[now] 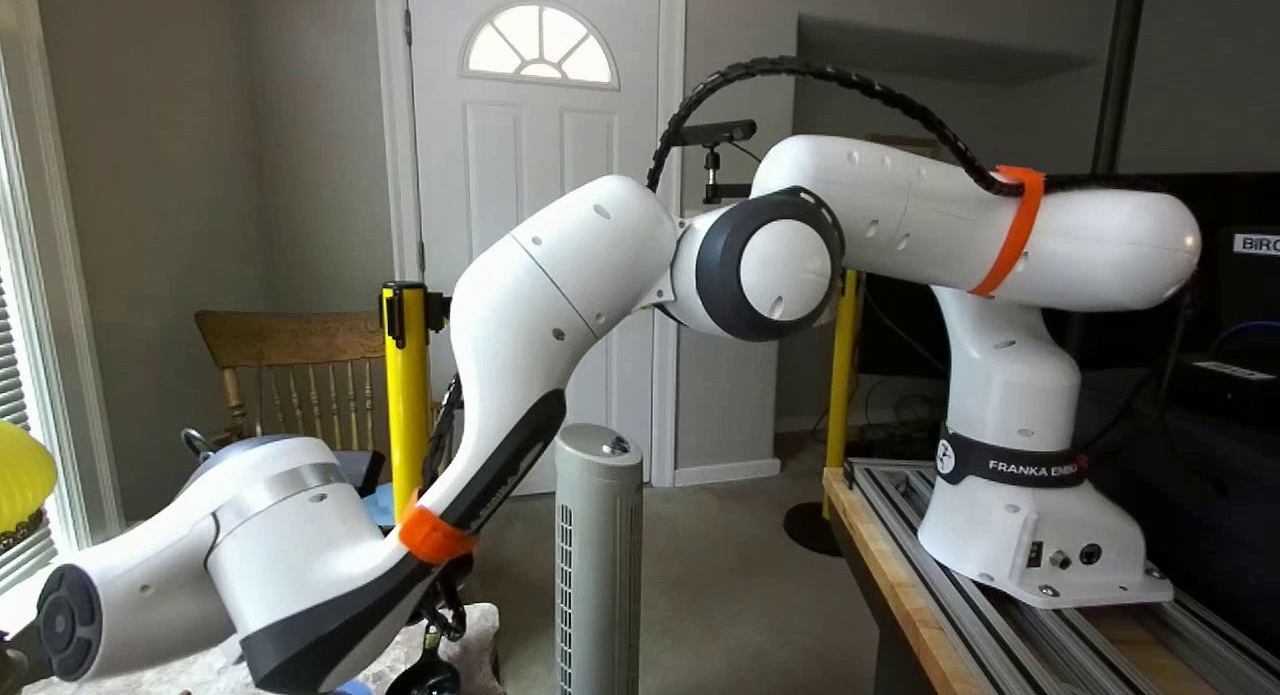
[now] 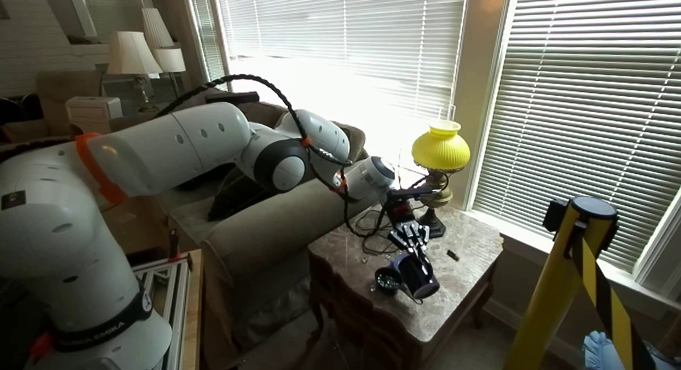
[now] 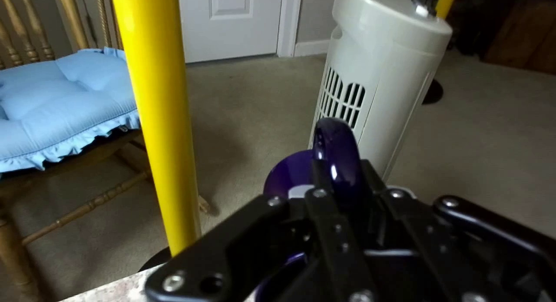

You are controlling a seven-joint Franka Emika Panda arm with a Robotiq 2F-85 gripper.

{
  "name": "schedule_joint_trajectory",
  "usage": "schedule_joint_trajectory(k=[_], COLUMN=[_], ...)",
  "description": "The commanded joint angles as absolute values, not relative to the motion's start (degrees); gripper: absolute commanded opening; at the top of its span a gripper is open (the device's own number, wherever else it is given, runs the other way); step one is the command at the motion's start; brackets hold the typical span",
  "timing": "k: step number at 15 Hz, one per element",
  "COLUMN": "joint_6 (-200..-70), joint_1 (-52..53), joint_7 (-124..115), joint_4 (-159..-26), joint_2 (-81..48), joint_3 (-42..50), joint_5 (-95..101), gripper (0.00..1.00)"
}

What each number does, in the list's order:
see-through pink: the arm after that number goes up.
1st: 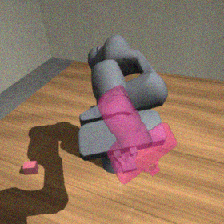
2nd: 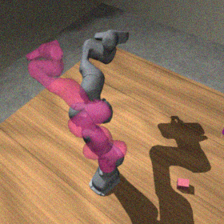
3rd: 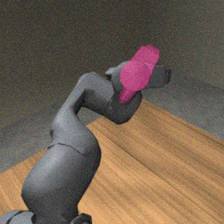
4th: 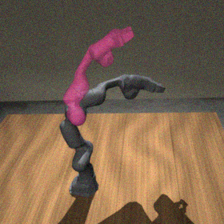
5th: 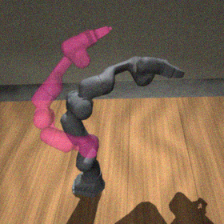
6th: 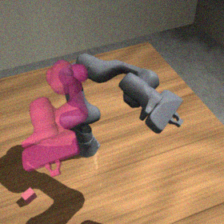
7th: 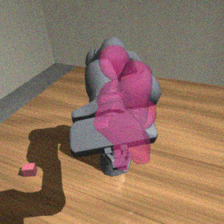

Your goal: Empty the contents of the black mug into the measuring cup and place the mug back

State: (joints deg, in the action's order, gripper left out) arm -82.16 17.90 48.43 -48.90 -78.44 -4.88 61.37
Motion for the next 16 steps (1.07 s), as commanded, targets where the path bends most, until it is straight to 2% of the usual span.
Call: schedule_joint_trajectory(k=[1, 12, 16], joint_6=[-88.77, -118.58, -129.40], joint_1=[13.89, 4.23, 5.33], joint_7=[39.72, 11.96, 6.46], joint_4=[-56.77, -77.63, -83.82], joint_2=[-71.93, -58.56, -55.88], joint_3=[-7.76, -10.71, -5.84], joint_5=[58.30, 59.07, 57.38], gripper=[0.05, 0.05, 0.05])
